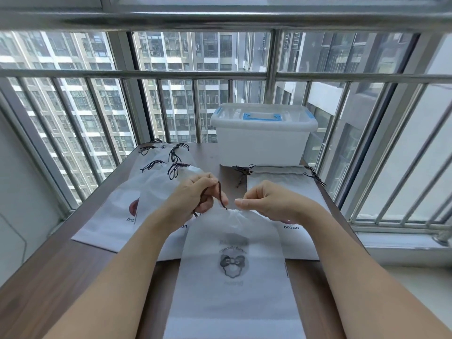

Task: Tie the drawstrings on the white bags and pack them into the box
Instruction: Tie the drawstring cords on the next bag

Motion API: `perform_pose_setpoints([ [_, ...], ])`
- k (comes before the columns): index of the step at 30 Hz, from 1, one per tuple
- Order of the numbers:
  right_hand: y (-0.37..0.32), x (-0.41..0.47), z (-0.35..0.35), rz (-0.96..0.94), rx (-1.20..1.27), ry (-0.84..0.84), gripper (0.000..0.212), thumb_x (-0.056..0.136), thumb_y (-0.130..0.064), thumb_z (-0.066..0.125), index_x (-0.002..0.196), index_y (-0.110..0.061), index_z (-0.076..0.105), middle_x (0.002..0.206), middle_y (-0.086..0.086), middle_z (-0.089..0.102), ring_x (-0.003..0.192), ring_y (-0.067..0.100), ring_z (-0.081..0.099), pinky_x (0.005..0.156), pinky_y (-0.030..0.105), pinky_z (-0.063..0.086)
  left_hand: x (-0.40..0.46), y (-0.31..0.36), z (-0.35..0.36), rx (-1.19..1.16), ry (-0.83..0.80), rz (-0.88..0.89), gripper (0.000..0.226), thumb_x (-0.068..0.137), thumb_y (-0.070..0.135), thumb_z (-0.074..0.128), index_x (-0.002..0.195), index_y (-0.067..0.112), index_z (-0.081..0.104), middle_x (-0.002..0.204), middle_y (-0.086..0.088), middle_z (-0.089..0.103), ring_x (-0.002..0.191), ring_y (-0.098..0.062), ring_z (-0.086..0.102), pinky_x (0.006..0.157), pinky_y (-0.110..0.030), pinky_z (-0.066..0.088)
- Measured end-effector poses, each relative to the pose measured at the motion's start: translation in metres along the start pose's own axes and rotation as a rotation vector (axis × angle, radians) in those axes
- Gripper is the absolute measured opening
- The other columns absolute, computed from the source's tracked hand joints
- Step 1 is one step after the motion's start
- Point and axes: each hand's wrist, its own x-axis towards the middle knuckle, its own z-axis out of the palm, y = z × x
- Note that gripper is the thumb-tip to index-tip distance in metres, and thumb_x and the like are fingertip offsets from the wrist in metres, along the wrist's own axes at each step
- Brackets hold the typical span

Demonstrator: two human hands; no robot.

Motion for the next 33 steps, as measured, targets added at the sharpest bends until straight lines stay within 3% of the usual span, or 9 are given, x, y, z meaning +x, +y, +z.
perform_pose_setpoints([
  [5, 0.002, 0.003, 0.002, -0.049, 0.019, -0.016, 0.057, 0.078, -0.045, 0.083, 0.051, -0.019, 0.039, 0.055, -0.001, 0.024, 0.055, 0.018, 0.019, 0.053, 0.031, 0.013, -0.002, -0.007, 0.004, 0.009, -0.094, -0.048, 0.025, 0.106, 0.023, 0.042, 0.086, 0.013, 0.055, 0.084, -0.023, 0.071, 0.049, -0.023, 0.008, 0.037, -0.02, 0.013],
  [7, 0.001, 0.0, 0.0, -0.083, 0.054, -0.002, 0.053, 0.08, -0.03, 0.084, 0.055, -0.018, 0.039, 0.051, -0.005, 0.028, 0.052, 0.016, 0.022, 0.052, 0.029, 0.015, -0.001, -0.01, 0.007, 0.01, -0.105, -0.057, 0.025, 0.104, 0.027, 0.045, 0.086, 0.016, 0.059, 0.081, -0.019, 0.07, 0.052, -0.025, 0.009, 0.041, -0.025, 0.01],
  [10, -0.005, -0.003, -0.001, -0.193, 0.156, 0.089, 0.023, 0.087, -0.013, 0.077, 0.078, -0.007, 0.057, 0.052, -0.01, 0.047, 0.047, 0.004, 0.037, 0.05, 0.016, 0.026, -0.001, -0.011, 0.01, 0.026, -0.098, -0.05, 0.026, 0.104, 0.031, 0.047, 0.086, 0.02, 0.064, 0.075, -0.008, 0.066, 0.049, -0.017, 0.017, 0.043, -0.024, 0.011],
  [14, -0.012, 0.0, 0.003, -0.281, 0.147, 0.267, 0.024, 0.087, -0.027, 0.079, 0.096, -0.007, 0.07, 0.048, -0.015, 0.048, 0.043, 0.002, 0.036, 0.048, 0.013, 0.028, -0.002, -0.011, 0.014, 0.06, -0.079, 0.002, 0.025, 0.103, 0.034, 0.048, 0.093, 0.02, 0.067, 0.074, -0.003, 0.062, 0.05, -0.013, 0.022, 0.039, -0.015, 0.02],
  [17, -0.01, 0.005, 0.008, -0.327, 0.068, 0.353, 0.019, 0.085, -0.025, 0.081, 0.095, -0.01, 0.075, 0.041, -0.017, 0.043, 0.042, 0.004, 0.034, 0.049, 0.016, 0.026, -0.001, -0.013, 0.014, 0.095, -0.064, 0.028, 0.03, 0.105, 0.03, 0.044, 0.102, 0.018, 0.072, 0.072, 0.0, 0.061, 0.049, -0.011, 0.023, 0.039, -0.015, 0.021],
  [22, -0.007, 0.009, 0.013, -0.304, 0.122, 0.354, 0.009, 0.085, -0.015, 0.079, 0.081, -0.007, 0.08, 0.054, -0.008, 0.061, 0.048, 0.0, 0.044, 0.051, 0.012, 0.033, 0.002, -0.017, 0.014, 0.137, -0.063, 0.049, 0.032, 0.106, 0.026, 0.043, 0.102, 0.017, 0.074, 0.074, 0.0, 0.06, 0.05, -0.01, 0.024, 0.041, -0.016, 0.018],
  [27, -0.002, 0.011, 0.01, -0.184, 0.357, 0.207, 0.005, 0.087, -0.011, 0.074, 0.083, -0.008, 0.075, 0.077, 0.008, 0.073, 0.067, 0.008, 0.057, 0.065, 0.021, 0.042, 0.005, -0.021, 0.011, 0.102, -0.083, 0.009, 0.034, 0.103, 0.031, 0.048, 0.103, 0.008, 0.073, 0.079, -0.003, 0.058, 0.069, -0.029, 0.016, 0.057, -0.032, 0.014],
  [31, -0.001, 0.008, 0.007, -0.192, 0.378, 0.247, 0.005, 0.086, -0.003, 0.072, 0.088, 0.001, 0.072, 0.066, 0.001, 0.067, 0.051, 0.002, 0.051, 0.057, 0.017, 0.037, 0.002, -0.022, 0.012, 0.12, -0.122, -0.001, 0.032, 0.101, 0.039, 0.053, 0.095, 0.018, 0.076, 0.082, -0.003, 0.055, 0.084, -0.027, 0.032, 0.068, -0.032, 0.021],
  [33, -0.002, 0.008, 0.01, -0.227, 0.278, 0.278, 0.006, 0.086, 0.0, 0.072, 0.089, 0.005, 0.071, 0.052, -0.008, 0.06, 0.047, 0.0, 0.048, 0.052, 0.012, 0.037, 0.001, -0.02, 0.014, 0.199, -0.127, 0.001, 0.035, 0.102, 0.04, 0.052, 0.08, 0.023, 0.075, 0.077, -0.003, 0.051, 0.073, -0.026, 0.034, 0.064, -0.025, 0.025],
])
